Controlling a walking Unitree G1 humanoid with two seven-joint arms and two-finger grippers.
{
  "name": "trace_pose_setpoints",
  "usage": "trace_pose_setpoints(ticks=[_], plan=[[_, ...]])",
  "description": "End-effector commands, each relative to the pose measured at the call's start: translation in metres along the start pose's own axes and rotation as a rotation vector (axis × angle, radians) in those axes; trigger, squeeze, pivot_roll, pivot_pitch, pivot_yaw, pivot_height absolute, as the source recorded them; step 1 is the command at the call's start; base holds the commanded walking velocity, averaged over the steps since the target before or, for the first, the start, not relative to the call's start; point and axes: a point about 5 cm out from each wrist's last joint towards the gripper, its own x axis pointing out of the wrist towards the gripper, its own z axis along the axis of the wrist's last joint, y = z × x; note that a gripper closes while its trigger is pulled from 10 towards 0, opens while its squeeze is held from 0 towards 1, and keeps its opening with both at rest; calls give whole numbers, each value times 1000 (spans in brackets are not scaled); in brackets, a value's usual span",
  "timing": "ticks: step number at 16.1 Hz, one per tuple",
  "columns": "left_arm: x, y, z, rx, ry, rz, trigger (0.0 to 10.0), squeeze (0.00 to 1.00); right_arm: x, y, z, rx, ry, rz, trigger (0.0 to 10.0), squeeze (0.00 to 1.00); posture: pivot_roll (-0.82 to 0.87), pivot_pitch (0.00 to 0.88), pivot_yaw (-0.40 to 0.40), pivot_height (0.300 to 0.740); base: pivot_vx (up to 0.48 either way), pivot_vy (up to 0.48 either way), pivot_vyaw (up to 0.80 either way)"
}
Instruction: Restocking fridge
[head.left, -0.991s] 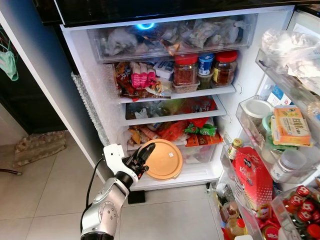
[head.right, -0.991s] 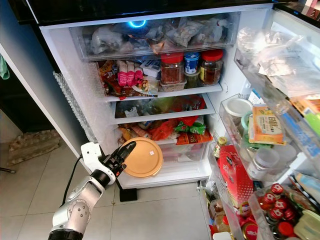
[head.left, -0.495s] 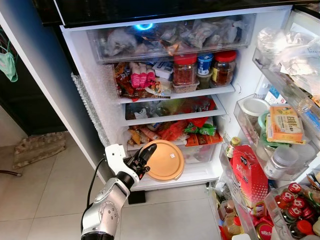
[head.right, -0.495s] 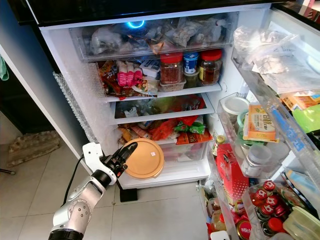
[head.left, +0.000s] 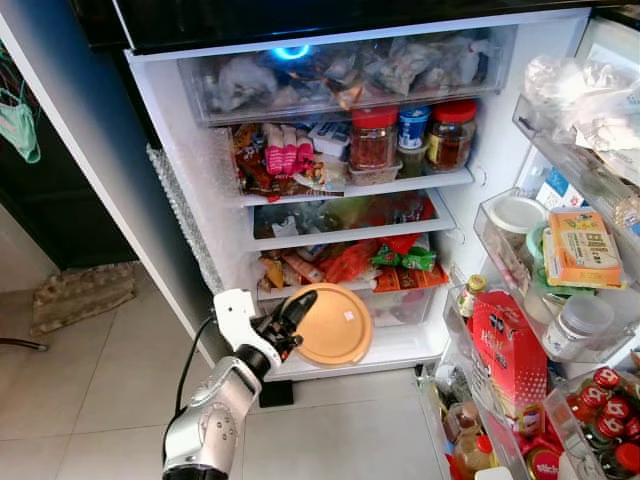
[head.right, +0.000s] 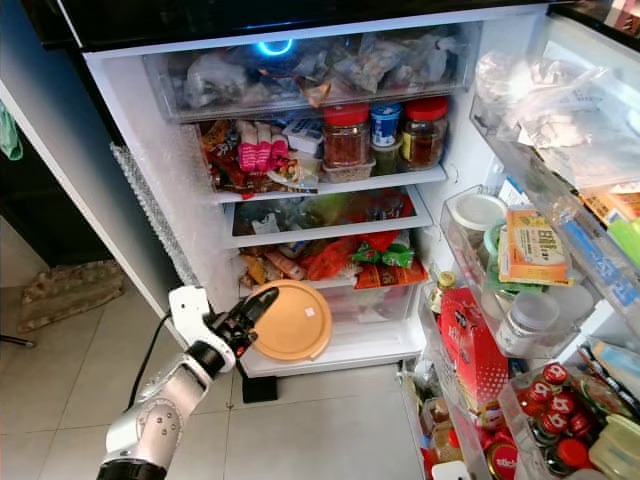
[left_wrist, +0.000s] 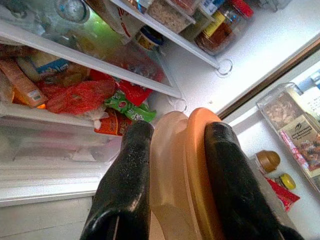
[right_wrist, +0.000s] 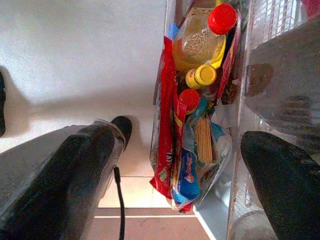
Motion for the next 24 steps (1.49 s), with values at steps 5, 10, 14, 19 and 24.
trace_pose_setpoints(ticks=[5, 10, 14, 19, 24], plan=[[0, -2, 5, 32, 4, -20, 10000, 0, -1, -5, -4, 34, 19, -8, 10000, 0, -73, 0, 41, 740, 267, 0, 0], [1, -5, 4, 64, 16, -33, 10000, 0, 1, -1, 0, -8, 29, 1, 10000, 0, -70, 0, 39, 740, 275, 0, -245], [2, -8, 4, 63, 14, -43, 10000, 0, 1, 2, 2, -16, 25, 16, 10000, 0, -68, 0, 38, 740, 276, 0, 0], [2, -12, -1, 57, 45, -76, 10000, 0, 1, 2, 3, -30, 25, 21, 10000, 0, -66, 0, 38, 740, 274, 0, 0], [3, -14, -3, 56, 61, -91, 10000, 0, 1, 2, 4, -34, 24, 25, 10000, 0, -67, 0, 38, 740, 267, 0, 0]])
